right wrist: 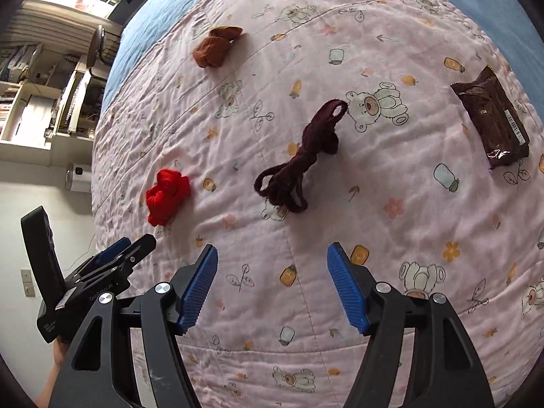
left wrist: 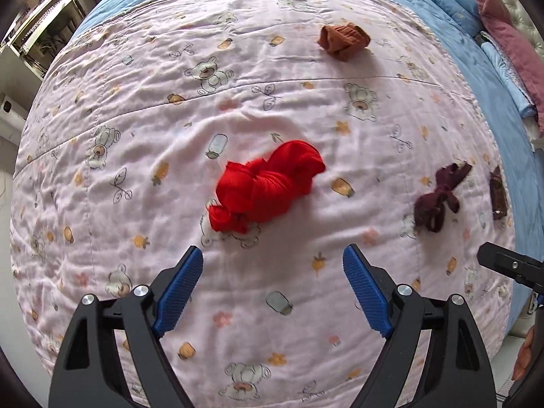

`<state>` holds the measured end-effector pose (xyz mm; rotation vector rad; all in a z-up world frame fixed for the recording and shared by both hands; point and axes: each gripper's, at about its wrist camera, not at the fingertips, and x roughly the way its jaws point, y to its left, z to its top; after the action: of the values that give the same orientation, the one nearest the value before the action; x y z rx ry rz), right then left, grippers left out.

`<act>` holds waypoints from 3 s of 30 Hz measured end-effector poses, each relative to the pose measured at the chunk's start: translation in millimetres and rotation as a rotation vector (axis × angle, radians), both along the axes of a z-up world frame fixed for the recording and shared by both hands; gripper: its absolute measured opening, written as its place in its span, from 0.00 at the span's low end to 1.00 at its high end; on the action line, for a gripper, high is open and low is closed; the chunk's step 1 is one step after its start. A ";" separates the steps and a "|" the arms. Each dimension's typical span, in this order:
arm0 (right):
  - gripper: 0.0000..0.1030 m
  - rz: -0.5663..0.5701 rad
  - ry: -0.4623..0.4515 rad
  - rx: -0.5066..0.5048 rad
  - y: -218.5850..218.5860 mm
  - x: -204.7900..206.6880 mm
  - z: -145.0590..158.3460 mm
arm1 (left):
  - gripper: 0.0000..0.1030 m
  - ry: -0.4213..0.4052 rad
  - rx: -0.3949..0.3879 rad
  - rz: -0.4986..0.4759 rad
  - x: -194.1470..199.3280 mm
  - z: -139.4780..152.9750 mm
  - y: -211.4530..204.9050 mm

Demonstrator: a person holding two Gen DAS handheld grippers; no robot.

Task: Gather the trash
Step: 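Grasp the red wrapper with the left gripper while the right grasps the dark ribbon, then carry the red wrapper and ribbon over the bucket and open both grippers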

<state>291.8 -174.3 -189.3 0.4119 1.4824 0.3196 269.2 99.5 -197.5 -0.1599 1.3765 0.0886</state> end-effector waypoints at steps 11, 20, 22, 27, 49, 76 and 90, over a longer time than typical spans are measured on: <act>0.63 -0.120 0.075 -0.012 -7.5 45.6 -44.1 | 0.82 0.073 -0.040 0.068 43.9 -53.7 23.6; 0.61 -0.089 0.101 -0.094 6.9 55.5 -55.6 | 0.48 0.084 0.021 -0.008 45.5 -58.5 4.5; 0.52 -0.050 0.089 -0.156 11.9 54.8 -57.4 | 0.45 0.075 -0.006 0.012 43.2 -55.1 5.2; 0.29 -0.032 0.055 -0.218 7.5 47.6 -57.0 | 0.44 0.068 -0.145 0.110 27.7 -48.9 18.6; 0.17 -0.068 -0.004 -0.009 -60.6 -124.0 29.5 | 0.44 0.155 -0.419 0.123 -143.9 -6.5 -46.5; 0.17 -0.430 0.009 0.078 -218.5 -384.0 50.9 | 0.44 0.188 -0.398 -0.329 -301.2 38.4 -241.0; 0.17 -0.547 0.084 0.024 -343.2 -502.9 24.9 | 0.44 0.263 -0.367 -0.532 -380.1 19.8 -404.3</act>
<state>-211.1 -517.6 -164.4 0.8342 1.3856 -0.1165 -110.9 -304.8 -177.7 -0.0846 1.6471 -0.6084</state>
